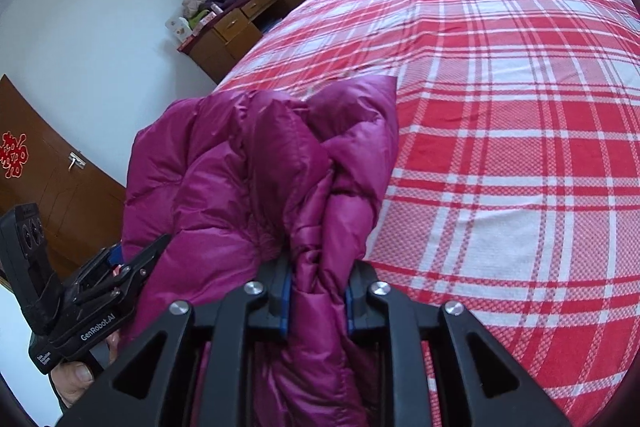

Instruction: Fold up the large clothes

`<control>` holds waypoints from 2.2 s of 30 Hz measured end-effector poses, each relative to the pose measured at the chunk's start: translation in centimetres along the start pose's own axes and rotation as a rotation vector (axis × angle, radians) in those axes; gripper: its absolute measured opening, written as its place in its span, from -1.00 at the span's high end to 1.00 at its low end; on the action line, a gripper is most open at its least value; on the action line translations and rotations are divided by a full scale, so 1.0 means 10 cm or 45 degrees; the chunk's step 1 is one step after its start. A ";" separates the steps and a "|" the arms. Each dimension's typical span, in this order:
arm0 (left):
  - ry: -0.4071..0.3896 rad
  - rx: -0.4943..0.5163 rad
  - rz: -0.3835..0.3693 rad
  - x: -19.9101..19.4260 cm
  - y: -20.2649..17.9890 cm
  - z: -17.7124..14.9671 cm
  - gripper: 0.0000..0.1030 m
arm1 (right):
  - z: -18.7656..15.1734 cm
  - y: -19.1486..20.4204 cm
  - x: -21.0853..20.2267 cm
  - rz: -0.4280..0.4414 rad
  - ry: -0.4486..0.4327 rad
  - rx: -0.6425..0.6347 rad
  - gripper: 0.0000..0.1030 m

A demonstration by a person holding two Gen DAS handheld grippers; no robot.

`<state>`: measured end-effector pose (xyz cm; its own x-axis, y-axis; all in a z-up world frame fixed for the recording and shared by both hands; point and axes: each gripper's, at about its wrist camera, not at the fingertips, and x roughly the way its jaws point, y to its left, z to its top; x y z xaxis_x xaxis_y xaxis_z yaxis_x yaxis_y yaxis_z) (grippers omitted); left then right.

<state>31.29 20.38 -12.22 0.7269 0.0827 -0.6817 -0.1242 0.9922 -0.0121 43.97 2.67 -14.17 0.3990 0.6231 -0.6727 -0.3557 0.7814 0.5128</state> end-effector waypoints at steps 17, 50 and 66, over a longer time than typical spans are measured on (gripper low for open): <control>-0.184 0.005 0.014 -0.69 0.08 0.02 -0.52 | -0.19 0.32 -0.77 -0.199 -0.240 -0.096 -0.35; -0.447 -0.041 -0.080 -1.71 0.15 0.16 -0.54 | -0.54 1.23 -1.57 -0.235 -0.461 -0.292 -0.59; -0.436 -0.035 -0.075 -1.69 0.12 0.16 -0.55 | -0.56 1.21 -1.59 -0.228 -0.460 -0.277 -0.61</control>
<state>19.95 20.33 0.47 0.9171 0.0568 -0.3945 -0.0902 0.9937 -0.0665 28.62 1.98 -0.24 0.7259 0.4811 -0.4915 -0.4078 0.8765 0.2557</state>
